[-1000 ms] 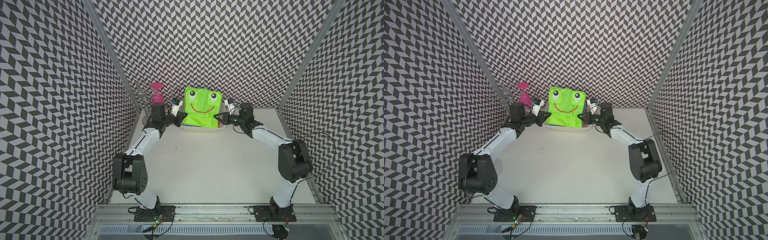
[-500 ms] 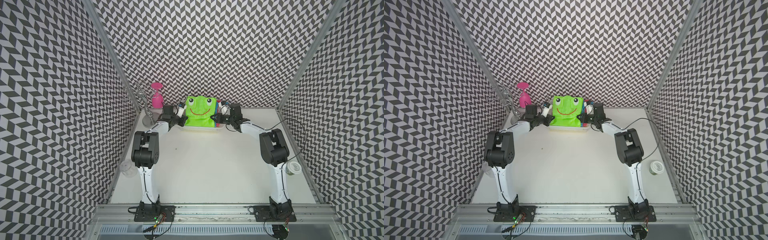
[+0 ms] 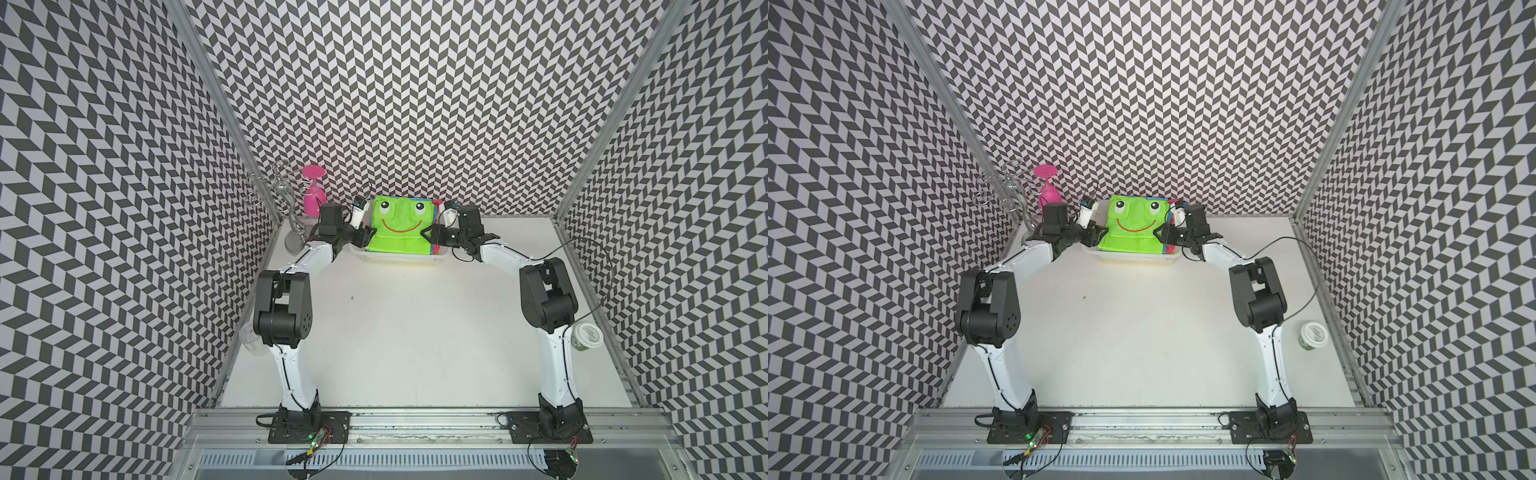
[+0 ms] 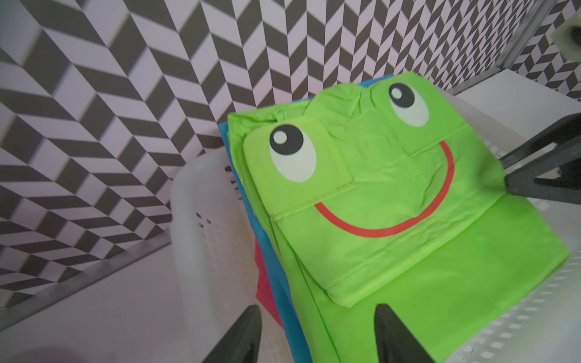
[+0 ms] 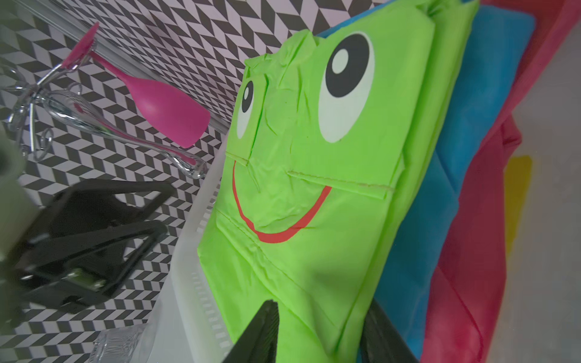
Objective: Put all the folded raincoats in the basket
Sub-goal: Place the raincoat in the basket, then move the basket to the center of the board.
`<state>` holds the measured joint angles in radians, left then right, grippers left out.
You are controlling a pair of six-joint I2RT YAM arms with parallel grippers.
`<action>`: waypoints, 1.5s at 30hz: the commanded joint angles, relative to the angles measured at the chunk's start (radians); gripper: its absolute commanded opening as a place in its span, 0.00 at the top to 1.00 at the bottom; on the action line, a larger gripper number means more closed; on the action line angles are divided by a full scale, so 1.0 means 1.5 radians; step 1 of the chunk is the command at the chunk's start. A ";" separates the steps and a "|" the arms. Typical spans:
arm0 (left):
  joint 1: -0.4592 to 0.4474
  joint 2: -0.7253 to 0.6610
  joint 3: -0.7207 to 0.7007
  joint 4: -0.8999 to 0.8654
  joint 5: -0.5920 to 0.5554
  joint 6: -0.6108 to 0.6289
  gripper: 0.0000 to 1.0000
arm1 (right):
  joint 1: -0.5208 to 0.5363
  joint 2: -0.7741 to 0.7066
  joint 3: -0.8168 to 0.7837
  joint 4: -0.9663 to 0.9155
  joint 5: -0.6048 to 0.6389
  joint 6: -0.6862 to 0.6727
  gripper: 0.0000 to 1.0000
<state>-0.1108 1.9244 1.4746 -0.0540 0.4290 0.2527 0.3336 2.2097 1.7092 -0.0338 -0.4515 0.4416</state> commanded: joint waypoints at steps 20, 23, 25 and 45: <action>0.096 -0.301 -0.467 0.214 -0.100 -0.006 0.10 | 0.012 -0.071 -0.098 -0.128 0.301 -0.027 0.33; 0.115 -0.321 -0.515 0.248 -0.094 -0.009 0.00 | 0.013 -0.094 -0.138 -0.128 0.326 -0.049 0.33; 0.125 -0.336 -0.548 0.279 -0.089 -0.015 0.01 | 0.013 -0.120 -0.179 -0.129 0.338 -0.071 0.33; 0.130 -0.353 -0.627 0.376 -0.094 -0.060 0.00 | 0.016 -0.381 -0.512 -0.233 0.249 -0.250 0.56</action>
<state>0.0792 1.3933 0.5461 0.4694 0.2848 0.1661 0.3485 1.6459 1.0069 -0.2047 -0.0601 0.1612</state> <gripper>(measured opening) 0.995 0.448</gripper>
